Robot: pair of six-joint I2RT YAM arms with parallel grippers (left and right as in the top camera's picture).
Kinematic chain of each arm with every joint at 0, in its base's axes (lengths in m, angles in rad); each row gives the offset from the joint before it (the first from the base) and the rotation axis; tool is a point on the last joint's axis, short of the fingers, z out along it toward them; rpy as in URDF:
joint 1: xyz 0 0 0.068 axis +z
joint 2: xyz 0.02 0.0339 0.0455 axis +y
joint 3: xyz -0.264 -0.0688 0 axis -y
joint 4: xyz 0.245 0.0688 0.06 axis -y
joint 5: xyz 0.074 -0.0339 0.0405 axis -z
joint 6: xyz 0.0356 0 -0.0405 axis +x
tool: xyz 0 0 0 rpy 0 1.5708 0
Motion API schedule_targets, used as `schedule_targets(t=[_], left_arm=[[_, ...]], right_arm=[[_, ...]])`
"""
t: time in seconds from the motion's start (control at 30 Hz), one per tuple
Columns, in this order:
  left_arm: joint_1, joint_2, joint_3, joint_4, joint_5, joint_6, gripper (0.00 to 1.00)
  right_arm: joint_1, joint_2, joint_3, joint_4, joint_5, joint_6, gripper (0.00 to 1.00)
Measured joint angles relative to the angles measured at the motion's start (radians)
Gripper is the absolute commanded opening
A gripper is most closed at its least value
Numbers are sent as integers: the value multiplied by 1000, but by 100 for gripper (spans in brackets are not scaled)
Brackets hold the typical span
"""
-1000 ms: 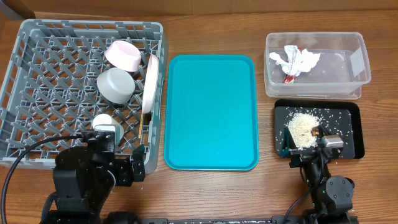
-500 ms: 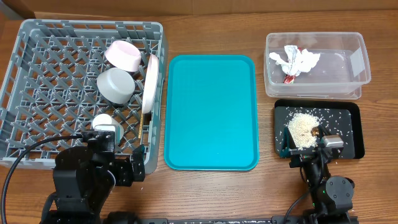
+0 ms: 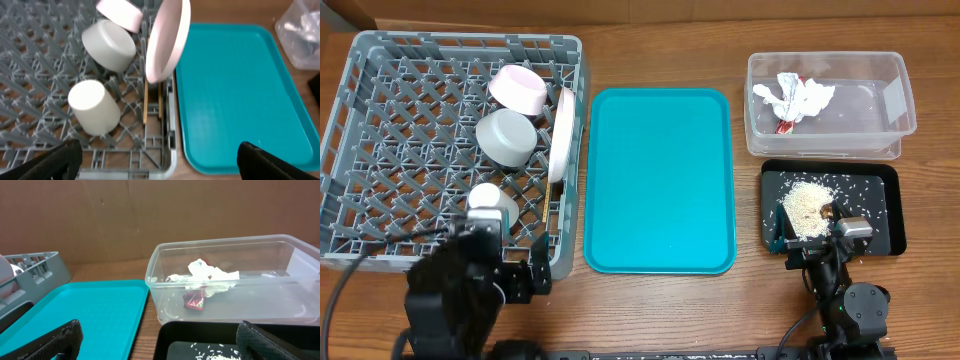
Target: Sort waste into correct bins and load items into the dishwasher
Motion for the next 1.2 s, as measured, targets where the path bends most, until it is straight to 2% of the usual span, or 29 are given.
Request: schedule_targets(t=[0.17,0.47,0.7,0.87,1.2], left_arm=[[0,-163,-251,205,2,-8,100],[0,-452,-701,681,5,-83,100],[0,-485,-877,1030,8,-55,100],[0,-485,-909,977,8,-44,100],[0,-485,-909,979,8,-44,100]], right_arm=[[0,0,0,2,0,0,100],[0,0,0,3,1,0,100],[0,0,0,2,0,0,100],[0,0,0,3,0,0,100],[0,0,0,3,0,0,100]])
